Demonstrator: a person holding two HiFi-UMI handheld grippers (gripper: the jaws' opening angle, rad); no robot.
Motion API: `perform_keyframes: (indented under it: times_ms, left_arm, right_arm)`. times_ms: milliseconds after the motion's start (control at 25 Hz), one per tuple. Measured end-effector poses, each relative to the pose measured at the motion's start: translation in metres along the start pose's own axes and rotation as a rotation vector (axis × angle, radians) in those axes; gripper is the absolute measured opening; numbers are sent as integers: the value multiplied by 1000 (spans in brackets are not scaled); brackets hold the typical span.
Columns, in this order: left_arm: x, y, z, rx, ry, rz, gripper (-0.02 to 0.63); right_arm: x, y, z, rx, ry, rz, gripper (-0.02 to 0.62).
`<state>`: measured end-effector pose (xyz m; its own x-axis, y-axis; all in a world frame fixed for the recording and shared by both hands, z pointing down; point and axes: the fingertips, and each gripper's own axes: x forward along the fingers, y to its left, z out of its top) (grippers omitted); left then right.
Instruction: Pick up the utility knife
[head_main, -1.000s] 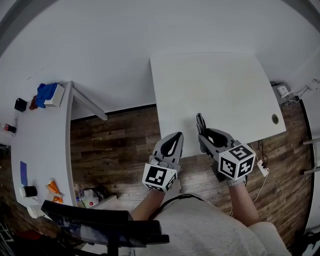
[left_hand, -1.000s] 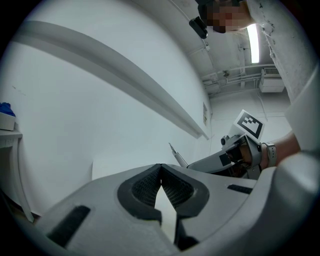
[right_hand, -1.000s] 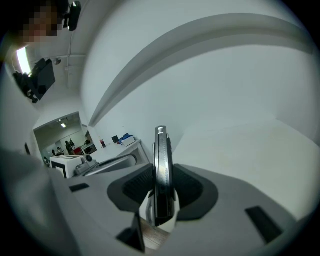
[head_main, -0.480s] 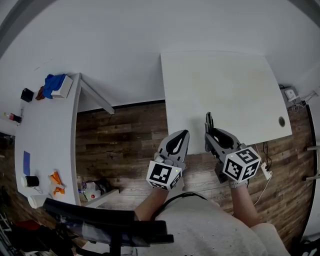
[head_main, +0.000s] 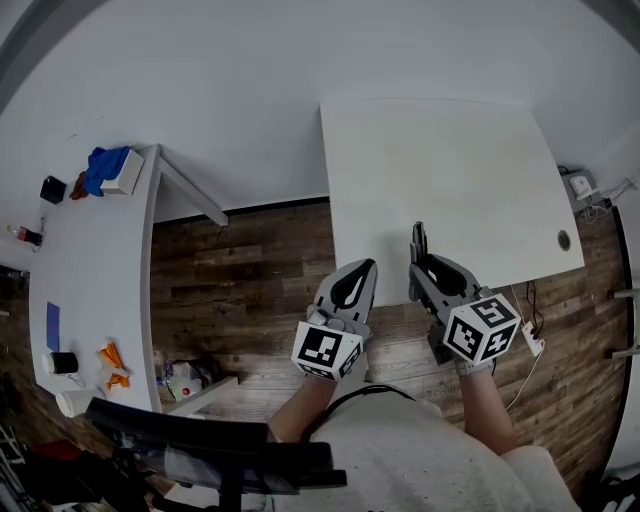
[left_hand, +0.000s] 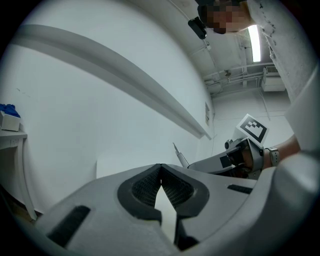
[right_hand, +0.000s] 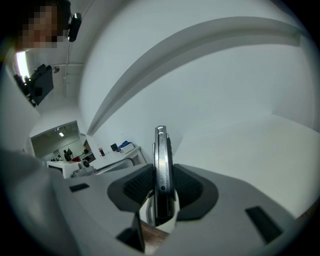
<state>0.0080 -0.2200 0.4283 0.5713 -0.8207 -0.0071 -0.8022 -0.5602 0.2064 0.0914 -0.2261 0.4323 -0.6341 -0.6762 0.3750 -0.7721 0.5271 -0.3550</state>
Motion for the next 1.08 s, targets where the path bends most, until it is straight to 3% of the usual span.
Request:
perform_keyframes:
  times_ms: [1080]
  left_arm:
    - [3,-4,-4,-5,7,-14,8]
  right_arm:
    - [-4,-3,-5,-7,-1,-34,130]
